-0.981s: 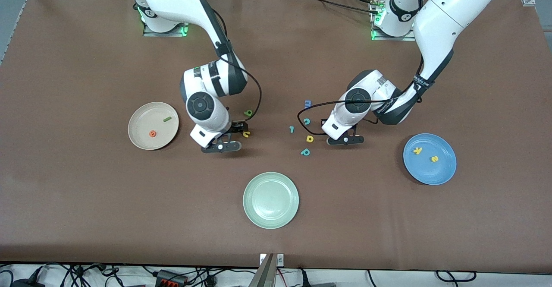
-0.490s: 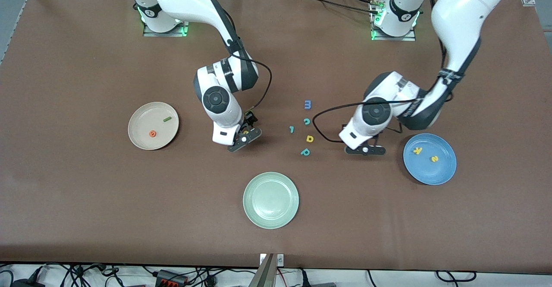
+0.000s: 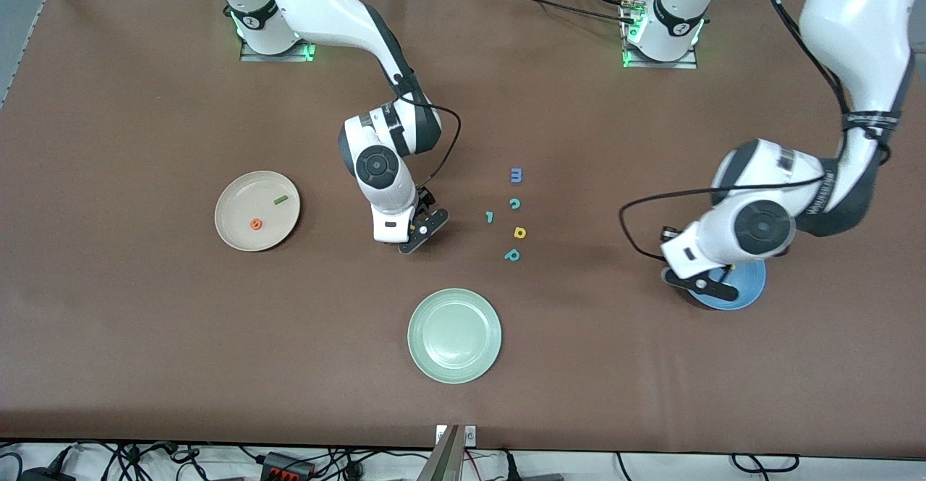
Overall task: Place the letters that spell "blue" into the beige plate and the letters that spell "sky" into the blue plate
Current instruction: 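Grasp the yellow U with the right gripper while the left gripper drops Y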
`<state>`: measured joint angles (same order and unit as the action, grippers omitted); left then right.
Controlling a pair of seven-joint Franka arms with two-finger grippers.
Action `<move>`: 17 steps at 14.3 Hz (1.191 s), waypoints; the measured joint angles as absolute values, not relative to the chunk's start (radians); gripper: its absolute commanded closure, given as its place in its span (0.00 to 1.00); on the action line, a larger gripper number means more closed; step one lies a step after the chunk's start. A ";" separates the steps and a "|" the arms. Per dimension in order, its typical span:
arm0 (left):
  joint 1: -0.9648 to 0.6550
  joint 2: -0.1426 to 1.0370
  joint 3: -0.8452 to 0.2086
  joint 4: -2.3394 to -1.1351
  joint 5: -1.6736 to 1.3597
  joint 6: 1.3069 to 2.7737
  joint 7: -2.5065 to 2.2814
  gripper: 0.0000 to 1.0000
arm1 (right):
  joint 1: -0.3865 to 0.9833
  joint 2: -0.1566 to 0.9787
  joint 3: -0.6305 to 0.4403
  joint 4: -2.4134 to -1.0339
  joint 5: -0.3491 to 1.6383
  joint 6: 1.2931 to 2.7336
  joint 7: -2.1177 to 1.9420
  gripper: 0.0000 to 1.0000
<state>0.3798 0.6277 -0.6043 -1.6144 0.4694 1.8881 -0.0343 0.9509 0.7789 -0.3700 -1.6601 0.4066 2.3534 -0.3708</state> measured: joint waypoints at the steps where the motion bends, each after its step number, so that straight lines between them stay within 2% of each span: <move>1: 0.403 0.641 -0.589 -1.612 0.469 1.921 0.027 0.92 | 0.951 0.779 -0.370 -1.660 0.406 2.353 -0.374 0.39; 5: 0.421 0.699 -0.505 -1.611 0.469 2.067 0.171 0.90 | 0.953 0.779 -0.370 -1.658 0.370 2.355 -0.394 0.41; 6: 0.421 0.710 -0.494 -1.611 0.469 2.096 0.187 0.83 | 0.953 0.779 -0.370 -1.658 0.362 2.355 -0.395 0.43; 7: 0.421 0.719 -0.488 -1.611 0.469 2.115 0.197 0.48 | 0.955 0.779 -0.370 -1.658 0.357 2.355 -0.396 0.43; 8: 0.421 0.723 -0.487 -1.611 0.469 2.124 0.205 0.00 | 0.957 0.779 -0.370 -1.658 0.354 2.355 -0.397 0.44; 13: 0.416 0.722 -0.489 -1.593 0.469 2.127 0.209 0.00 | 0.961 0.779 -0.370 -1.658 0.353 2.363 -0.399 0.47; 17: 0.410 0.681 -0.502 -1.569 0.469 2.087 0.208 0.00 | 0.972 0.779 -0.370 -1.657 0.352 2.373 -0.399 0.64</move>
<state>0.4095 0.6810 -0.5016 -1.5695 0.4694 2.0867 0.2077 0.9718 0.7788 -0.3700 -1.6575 0.3522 2.3726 -0.3991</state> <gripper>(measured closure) 0.000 0.493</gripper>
